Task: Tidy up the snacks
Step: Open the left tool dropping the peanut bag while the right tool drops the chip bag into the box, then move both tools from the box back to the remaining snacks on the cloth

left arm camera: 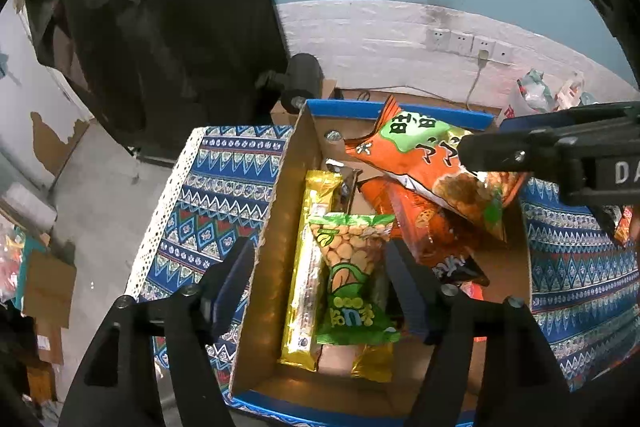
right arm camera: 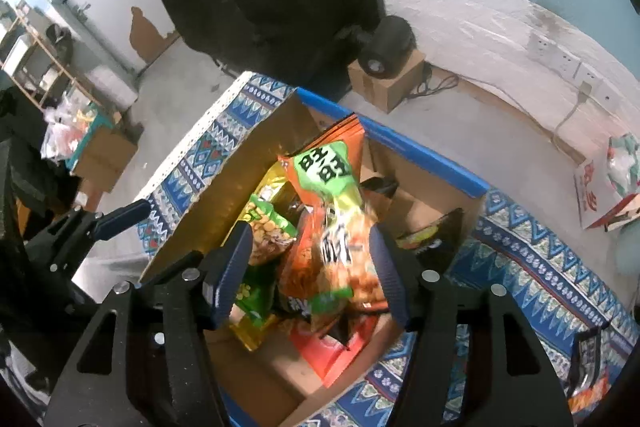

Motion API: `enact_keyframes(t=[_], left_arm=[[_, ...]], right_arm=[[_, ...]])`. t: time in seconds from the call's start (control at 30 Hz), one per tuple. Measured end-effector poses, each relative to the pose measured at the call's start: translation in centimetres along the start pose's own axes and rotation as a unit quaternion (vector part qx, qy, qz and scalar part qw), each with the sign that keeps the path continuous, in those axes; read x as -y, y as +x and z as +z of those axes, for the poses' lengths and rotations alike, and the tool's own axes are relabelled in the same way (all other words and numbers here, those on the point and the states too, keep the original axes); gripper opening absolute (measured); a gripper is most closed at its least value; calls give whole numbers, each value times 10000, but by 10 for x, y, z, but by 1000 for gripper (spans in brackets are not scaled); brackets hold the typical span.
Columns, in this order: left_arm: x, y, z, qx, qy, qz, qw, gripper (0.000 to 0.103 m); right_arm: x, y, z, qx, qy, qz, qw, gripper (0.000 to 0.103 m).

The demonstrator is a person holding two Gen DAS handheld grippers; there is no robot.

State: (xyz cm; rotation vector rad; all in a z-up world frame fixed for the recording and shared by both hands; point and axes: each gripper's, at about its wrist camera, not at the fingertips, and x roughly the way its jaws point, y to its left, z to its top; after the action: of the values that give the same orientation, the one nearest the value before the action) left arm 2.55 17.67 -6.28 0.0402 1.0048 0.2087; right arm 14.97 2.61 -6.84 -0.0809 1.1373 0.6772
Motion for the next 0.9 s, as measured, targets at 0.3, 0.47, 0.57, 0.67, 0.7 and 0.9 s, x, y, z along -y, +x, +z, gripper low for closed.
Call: enact_keyframes(t=[0.3, 0.47, 0.57, 0.67, 0.7, 0.9], left_arm=[[21, -6, 2, 22, 154, -141, 9998, 74], [37, -13, 5, 70, 237, -282, 9993, 77], [50, -17, 7, 77, 324, -371, 9988, 78], [65, -21, 9, 88, 442, -449, 9980, 78], [71, -22, 9, 90, 494, -471, 9976, 78], [104, -22, 10, 36, 755, -588, 9954, 79]], right_arm=[[24, -33, -11, 235, 128, -298, 9992, 74], [40, -47, -27, 228, 210, -600, 9977, 75], [54, -54, -37, 194, 278, -783, 9964, 75], [70, -63, -50, 176, 387, -910, 9949, 75], [75, -66, -54, 178, 436, -955, 9943, 76], [109, -86, -74, 212, 718, -1194, 9900, 76]])
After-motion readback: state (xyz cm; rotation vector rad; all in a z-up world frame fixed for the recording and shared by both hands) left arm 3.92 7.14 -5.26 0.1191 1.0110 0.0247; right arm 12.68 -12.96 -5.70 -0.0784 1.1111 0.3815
